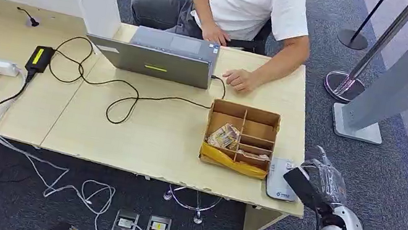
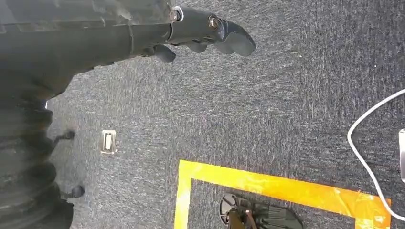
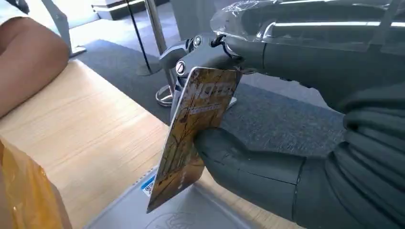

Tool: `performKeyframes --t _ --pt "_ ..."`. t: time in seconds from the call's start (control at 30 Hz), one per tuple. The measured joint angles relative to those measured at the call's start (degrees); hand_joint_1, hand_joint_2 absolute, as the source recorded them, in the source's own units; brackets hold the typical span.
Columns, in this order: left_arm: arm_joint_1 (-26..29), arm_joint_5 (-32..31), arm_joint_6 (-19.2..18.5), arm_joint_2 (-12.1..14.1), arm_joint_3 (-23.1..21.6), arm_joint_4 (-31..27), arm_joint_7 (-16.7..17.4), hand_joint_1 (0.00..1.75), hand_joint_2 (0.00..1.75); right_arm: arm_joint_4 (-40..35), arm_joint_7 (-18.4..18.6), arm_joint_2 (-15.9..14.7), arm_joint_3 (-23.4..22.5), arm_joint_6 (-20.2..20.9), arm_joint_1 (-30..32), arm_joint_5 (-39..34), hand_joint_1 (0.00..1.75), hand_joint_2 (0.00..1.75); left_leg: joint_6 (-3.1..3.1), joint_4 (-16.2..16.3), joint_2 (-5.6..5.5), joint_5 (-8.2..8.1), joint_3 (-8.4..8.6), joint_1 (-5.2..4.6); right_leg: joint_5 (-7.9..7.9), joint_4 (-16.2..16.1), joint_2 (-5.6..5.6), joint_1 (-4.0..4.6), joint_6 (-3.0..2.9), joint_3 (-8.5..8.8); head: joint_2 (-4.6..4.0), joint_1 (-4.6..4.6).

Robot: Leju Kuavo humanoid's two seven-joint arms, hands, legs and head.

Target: Pass the card to the sensor for recognition and then transmit it.

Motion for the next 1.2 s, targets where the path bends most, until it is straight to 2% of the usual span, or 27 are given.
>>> performKeyframes --t 0.3,0.5,0.67,1.2 --pt "0.0 0.1 -0.1 0.0 0.0 0.0 0.0 0.0 1.75 0.4 -0.1 1.1 0.6 0.5 0.0 0.6 1.75 1.75 0.0 0.0 0.07 0.0 0.02 0.0 0.0 0.0 0.05 0.0 0.0 0.01 0.0 0.0" --pt "0.0 0.3 0.1 0.0 0.0 0.0 0.0 0.0 1.75 1.0 0.3 1.6 1.2 -2.4 -0.1 0.7 1.75 1.75 0.0 0.0 0.05 0.0 0.0 0.0 0.0 0.0 0.02 0.0 0.0 0.02 0.0 0.02" --pt "0.0 0.7 0.4 -0.1 0.0 0.0 0.0 0.0 1.75 1.4 0.2 1.8 1.3 -9.3 -1.0 -0.4 1.75 1.75 0.0 0.0 0.06 0.0 0.0 0.0 0.0 0.0 0.03 0.0 0.0 0.0 0.0 0.02" --pt "0.0 0.7 0.2 -0.3 0.0 0.0 -0.2 0.0 1.75 1.4 0.1 2.3 1.4 -7.4 -0.8 -0.3 1.75 1.75 0.0 0.0 0.06 0.0 0.01 0.0 0.0 0.0 0.03 0.0 0.0 0.0 0.0 0.02"
